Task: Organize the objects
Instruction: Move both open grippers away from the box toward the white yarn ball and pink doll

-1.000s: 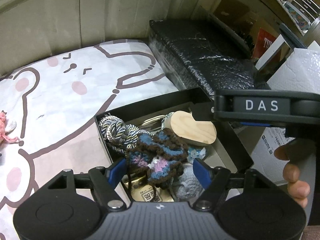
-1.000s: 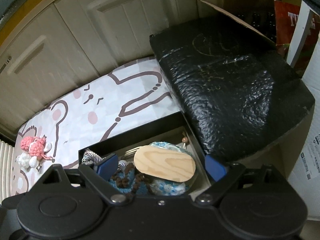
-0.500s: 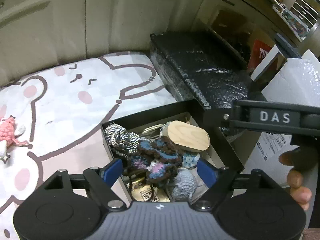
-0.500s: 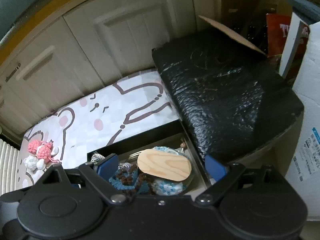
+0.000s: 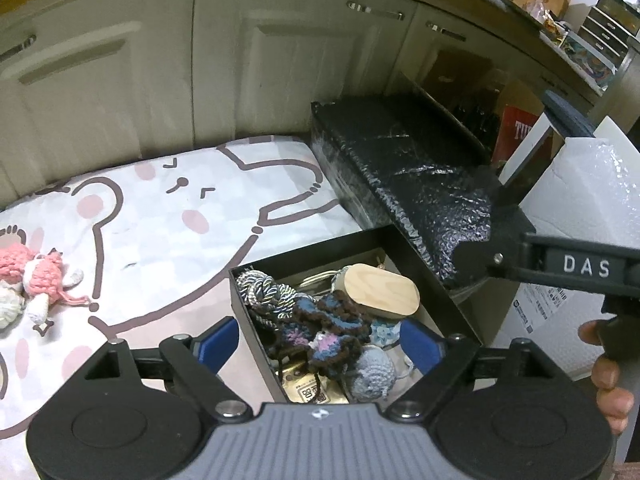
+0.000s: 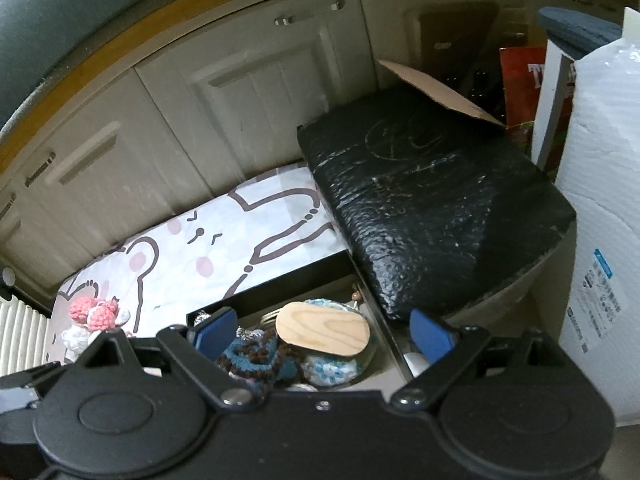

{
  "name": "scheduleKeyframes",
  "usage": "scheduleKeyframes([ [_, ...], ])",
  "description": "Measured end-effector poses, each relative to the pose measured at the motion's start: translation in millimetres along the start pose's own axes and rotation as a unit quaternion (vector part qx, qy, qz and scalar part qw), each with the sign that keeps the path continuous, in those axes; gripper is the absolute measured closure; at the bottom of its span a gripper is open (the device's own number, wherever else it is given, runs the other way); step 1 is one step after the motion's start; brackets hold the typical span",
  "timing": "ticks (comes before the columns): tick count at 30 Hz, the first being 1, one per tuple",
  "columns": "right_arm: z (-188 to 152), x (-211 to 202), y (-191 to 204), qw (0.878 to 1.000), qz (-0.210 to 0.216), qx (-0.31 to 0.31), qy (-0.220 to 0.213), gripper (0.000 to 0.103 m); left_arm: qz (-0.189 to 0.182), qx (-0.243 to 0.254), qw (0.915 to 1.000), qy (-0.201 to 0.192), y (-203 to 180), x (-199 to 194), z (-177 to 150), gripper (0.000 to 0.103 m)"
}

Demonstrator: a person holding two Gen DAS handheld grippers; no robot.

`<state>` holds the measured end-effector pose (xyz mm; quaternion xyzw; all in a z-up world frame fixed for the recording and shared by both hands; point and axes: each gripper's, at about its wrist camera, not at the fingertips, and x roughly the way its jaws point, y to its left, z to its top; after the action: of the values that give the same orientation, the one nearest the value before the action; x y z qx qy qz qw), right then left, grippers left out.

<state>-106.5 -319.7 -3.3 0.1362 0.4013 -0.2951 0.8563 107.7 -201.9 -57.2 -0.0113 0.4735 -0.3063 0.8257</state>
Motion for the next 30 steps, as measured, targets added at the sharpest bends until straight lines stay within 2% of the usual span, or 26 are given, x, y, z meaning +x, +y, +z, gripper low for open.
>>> scheduleKeyframes([
  [13,-16.8,-19.1,-2.7,1.000,-0.018,-0.018,-0.013,0.006,0.024,-0.001,0.9997,-0.009,12.9,-14.5,-7.6,0.005],
  [18,-23.8,-25.5,-1.1,0.998,-0.040,-0.042,-0.021,0.003,0.034,-0.001,0.9993,-0.011,18.4,-20.4,-12.5,0.000],
  [30,-40.5,-35.2,4.5,0.995,-0.054,-0.070,-0.035,0.000,0.056,-0.013,0.9982,-0.015,37.9,-34.2,-20.5,0.000],
])
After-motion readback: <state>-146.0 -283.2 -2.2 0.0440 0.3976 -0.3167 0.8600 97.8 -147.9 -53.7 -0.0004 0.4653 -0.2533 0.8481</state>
